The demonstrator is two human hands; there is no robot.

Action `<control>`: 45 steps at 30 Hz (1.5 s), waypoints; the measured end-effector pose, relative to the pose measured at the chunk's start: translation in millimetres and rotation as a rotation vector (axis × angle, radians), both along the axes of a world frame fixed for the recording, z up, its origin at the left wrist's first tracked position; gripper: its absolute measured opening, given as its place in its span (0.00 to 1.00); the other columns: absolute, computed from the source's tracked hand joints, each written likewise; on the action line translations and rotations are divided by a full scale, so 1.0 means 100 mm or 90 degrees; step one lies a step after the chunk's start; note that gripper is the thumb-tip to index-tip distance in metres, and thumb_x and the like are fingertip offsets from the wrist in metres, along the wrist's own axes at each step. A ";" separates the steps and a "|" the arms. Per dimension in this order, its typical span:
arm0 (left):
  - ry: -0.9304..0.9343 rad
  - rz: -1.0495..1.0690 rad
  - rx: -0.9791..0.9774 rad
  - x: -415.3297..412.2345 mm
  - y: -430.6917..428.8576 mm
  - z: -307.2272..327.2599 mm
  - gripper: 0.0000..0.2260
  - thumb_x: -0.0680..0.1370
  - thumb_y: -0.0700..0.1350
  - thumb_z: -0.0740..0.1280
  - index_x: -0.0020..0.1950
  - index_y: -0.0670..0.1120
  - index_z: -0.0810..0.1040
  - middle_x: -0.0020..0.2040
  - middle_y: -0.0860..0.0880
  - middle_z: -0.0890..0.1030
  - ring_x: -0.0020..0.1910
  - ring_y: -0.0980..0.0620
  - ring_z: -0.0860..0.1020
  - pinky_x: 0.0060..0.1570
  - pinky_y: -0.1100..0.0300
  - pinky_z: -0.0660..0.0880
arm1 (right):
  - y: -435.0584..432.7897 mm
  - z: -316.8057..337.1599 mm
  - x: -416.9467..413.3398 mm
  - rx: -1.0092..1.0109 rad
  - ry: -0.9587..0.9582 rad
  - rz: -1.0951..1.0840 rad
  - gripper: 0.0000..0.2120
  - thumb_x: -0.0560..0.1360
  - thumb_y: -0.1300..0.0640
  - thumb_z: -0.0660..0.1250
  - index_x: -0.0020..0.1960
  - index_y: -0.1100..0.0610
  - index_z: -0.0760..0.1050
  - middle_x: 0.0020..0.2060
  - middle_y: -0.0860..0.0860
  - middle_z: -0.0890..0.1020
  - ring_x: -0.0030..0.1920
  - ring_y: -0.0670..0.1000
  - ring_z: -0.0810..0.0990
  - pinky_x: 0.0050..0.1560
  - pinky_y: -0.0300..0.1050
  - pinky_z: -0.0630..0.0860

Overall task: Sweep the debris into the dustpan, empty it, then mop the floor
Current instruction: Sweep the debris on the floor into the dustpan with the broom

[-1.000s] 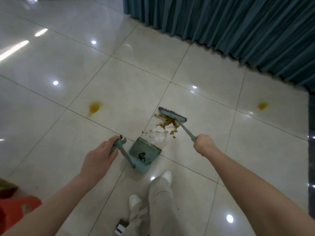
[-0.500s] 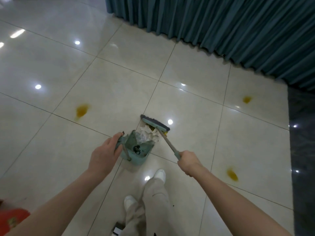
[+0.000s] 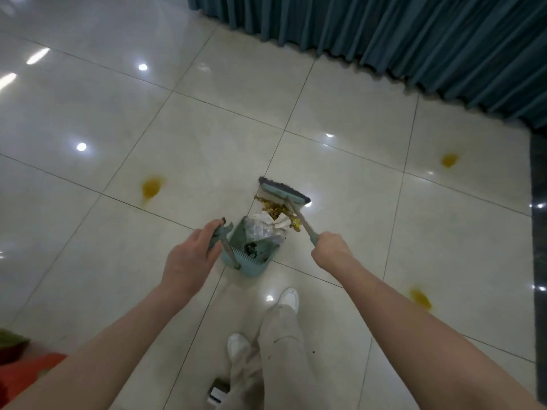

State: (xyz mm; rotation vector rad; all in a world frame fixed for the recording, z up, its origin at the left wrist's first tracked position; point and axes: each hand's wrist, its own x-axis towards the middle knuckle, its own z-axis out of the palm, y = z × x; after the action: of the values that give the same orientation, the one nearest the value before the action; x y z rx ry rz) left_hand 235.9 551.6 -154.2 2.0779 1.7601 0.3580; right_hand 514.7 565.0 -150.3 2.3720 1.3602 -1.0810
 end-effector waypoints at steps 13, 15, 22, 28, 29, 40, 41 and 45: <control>0.003 0.007 0.003 0.18 0.18 0.04 0.15 0.79 0.48 0.61 0.66 0.53 0.66 0.50 0.48 0.80 0.37 0.44 0.78 0.34 0.54 0.73 | -0.50 0.07 -0.19 -0.092 0.093 0.014 0.17 0.74 0.65 0.59 0.62 0.63 0.73 0.44 0.55 0.73 0.40 0.56 0.76 0.38 0.46 0.77; 0.003 0.010 -0.001 0.18 0.16 0.04 0.15 0.79 0.48 0.61 0.66 0.53 0.66 0.51 0.48 0.80 0.38 0.43 0.78 0.35 0.53 0.73 | -0.61 0.12 -0.23 -0.102 0.110 0.027 0.17 0.74 0.66 0.60 0.62 0.62 0.73 0.40 0.52 0.72 0.41 0.55 0.75 0.37 0.45 0.76; 0.016 0.000 -0.012 0.24 0.07 0.08 0.16 0.80 0.48 0.59 0.68 0.52 0.65 0.52 0.46 0.79 0.39 0.42 0.78 0.36 0.51 0.73 | -0.92 0.32 -0.23 -0.125 0.137 0.030 0.15 0.74 0.65 0.58 0.60 0.61 0.74 0.38 0.53 0.72 0.29 0.52 0.73 0.20 0.39 0.67; 0.017 0.011 -0.043 0.26 -0.03 0.13 0.16 0.80 0.48 0.58 0.68 0.52 0.63 0.53 0.44 0.78 0.40 0.41 0.78 0.38 0.49 0.75 | -0.96 0.49 0.01 -0.072 0.131 -0.012 0.17 0.75 0.64 0.57 0.60 0.58 0.77 0.37 0.55 0.75 0.27 0.55 0.76 0.20 0.39 0.70; 0.019 0.014 -0.044 0.25 -0.05 0.14 0.16 0.80 0.48 0.58 0.68 0.51 0.63 0.53 0.44 0.78 0.41 0.41 0.78 0.38 0.49 0.74 | -0.95 0.52 0.09 -0.057 0.129 -0.030 0.17 0.75 0.64 0.58 0.60 0.57 0.78 0.37 0.56 0.75 0.27 0.55 0.76 0.20 0.39 0.69; 0.023 0.002 -0.046 0.18 -0.24 0.15 0.15 0.80 0.48 0.58 0.67 0.52 0.63 0.54 0.43 0.79 0.43 0.39 0.78 0.40 0.47 0.75 | -0.90 0.42 0.26 0.009 0.078 -0.117 0.13 0.74 0.65 0.57 0.52 0.61 0.78 0.40 0.57 0.75 0.34 0.57 0.75 0.31 0.43 0.72; 0.019 0.006 -0.046 0.16 -0.25 0.15 0.15 0.80 0.48 0.58 0.67 0.52 0.63 0.54 0.43 0.79 0.43 0.39 0.78 0.40 0.47 0.75 | -0.90 0.39 0.26 0.007 0.070 -0.126 0.12 0.74 0.65 0.57 0.52 0.62 0.77 0.41 0.57 0.75 0.36 0.58 0.75 0.34 0.44 0.73; 0.012 0.005 -0.049 0.09 -0.30 0.13 0.15 0.80 0.48 0.59 0.66 0.53 0.63 0.54 0.44 0.79 0.43 0.38 0.78 0.41 0.46 0.75 | -0.98 0.25 0.21 -0.034 0.088 -0.182 0.13 0.74 0.67 0.55 0.53 0.64 0.76 0.36 0.57 0.74 0.26 0.56 0.75 0.24 0.42 0.72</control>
State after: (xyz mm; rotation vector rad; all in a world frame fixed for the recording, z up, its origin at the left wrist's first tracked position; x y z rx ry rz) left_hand 245.3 521.7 -141.4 2.0276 1.7658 0.2693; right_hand 535.7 466.5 -125.3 2.5469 1.0356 -1.3592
